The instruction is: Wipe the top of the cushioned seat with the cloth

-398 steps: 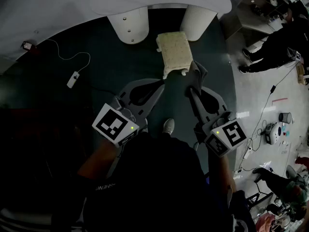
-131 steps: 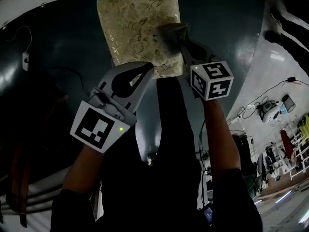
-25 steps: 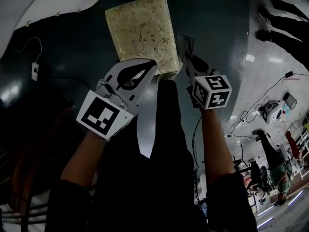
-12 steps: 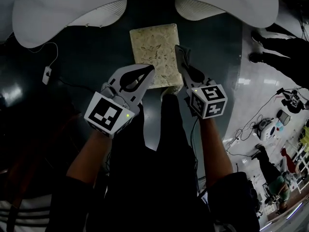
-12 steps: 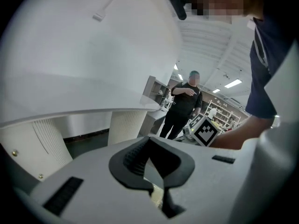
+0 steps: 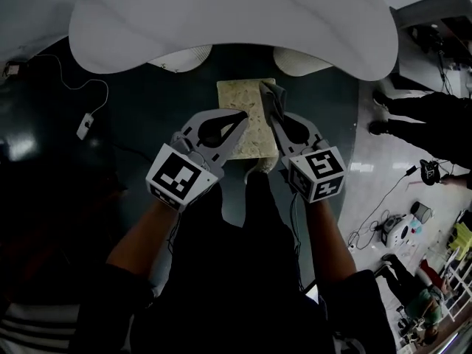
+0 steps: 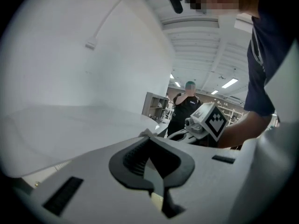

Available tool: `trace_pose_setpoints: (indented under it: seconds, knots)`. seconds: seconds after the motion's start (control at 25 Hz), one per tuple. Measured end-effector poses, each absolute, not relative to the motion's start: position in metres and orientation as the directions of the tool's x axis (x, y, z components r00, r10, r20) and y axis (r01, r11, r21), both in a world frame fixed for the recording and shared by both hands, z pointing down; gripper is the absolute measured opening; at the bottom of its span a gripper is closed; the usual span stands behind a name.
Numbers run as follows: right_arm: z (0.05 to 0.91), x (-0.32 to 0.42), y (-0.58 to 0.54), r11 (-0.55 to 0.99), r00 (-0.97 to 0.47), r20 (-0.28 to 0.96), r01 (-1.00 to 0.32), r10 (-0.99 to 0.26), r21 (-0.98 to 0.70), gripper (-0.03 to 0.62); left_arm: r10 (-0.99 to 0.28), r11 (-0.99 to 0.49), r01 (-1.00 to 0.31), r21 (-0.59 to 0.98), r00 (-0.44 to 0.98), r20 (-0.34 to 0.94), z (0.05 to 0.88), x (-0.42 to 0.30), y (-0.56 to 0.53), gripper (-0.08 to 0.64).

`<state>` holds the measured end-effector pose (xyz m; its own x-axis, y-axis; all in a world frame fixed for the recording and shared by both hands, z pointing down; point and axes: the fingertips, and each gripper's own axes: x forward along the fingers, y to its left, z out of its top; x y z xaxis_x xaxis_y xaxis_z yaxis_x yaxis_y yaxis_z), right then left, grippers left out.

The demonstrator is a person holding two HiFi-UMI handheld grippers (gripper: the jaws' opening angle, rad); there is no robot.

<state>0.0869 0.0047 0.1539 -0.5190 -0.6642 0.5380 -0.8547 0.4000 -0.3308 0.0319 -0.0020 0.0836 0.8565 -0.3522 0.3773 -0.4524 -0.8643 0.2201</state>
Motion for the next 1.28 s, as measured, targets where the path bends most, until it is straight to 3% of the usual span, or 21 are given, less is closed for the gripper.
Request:
trace_pose_setpoints:
  seconds: [0.36,1.28]
  knots:
    - [0.039,0.052,0.011,0.525,-0.575,0.416,-0.817,-0.704,-0.24,0.032,-0.416,-0.859,-0.483,0.171,0.852,0.318,0.004,-0.003,0.007,0.008]
    - [-0.108,0.038,0.035,0.546,-0.564,0.231,-0.826,-0.793,-0.143,0.032,-0.43,-0.888,-0.451,0.088,0.883,0.189,-0.096,-0.024,0.016,0.008]
